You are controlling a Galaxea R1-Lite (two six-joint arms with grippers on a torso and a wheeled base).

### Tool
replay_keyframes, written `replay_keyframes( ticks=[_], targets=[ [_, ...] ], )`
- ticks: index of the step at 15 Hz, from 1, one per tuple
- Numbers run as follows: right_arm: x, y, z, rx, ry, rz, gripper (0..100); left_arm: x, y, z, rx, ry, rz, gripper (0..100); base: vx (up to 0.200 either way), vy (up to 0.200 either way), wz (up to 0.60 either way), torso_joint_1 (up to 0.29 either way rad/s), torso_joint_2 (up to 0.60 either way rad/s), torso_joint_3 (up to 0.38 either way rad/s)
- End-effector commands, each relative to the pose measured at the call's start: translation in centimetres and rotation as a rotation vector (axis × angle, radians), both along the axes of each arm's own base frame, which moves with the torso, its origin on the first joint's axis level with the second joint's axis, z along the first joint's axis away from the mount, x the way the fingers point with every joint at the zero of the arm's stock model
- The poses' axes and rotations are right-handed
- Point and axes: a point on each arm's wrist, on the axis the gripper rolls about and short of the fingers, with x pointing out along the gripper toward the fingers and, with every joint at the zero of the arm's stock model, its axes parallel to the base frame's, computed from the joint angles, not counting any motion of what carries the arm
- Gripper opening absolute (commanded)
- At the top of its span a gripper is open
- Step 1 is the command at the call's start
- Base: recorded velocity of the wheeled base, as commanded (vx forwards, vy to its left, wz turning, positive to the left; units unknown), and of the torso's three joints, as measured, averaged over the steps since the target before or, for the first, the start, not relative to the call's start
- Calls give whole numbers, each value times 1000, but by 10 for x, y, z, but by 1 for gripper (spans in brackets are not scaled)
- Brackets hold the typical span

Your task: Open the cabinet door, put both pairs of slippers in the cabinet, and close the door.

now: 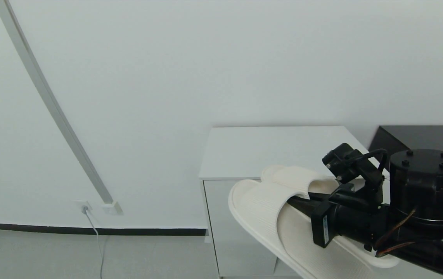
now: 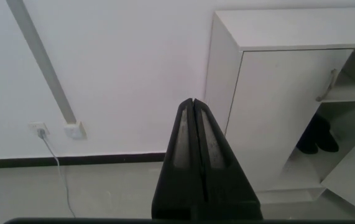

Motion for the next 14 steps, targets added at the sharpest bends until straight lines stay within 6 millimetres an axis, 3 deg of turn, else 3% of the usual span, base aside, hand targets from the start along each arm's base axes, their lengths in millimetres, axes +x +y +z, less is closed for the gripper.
replay_keyframes(
  ticks=[1,13,14],
  targets=[
    [0,1,-1,-3,4,5,0,0,0,0,1,1,-2,0,0,-200,0,2,2,7],
    [-1,0,-4,-12,9,1,0,0,0,0,1,1,-2,0,0,-200,0,3,4,3],
    [-1,0,-4,-12,10,3,0,0,0,0,1,1,-2,0,0,0,0,0,0,0]
  ],
)
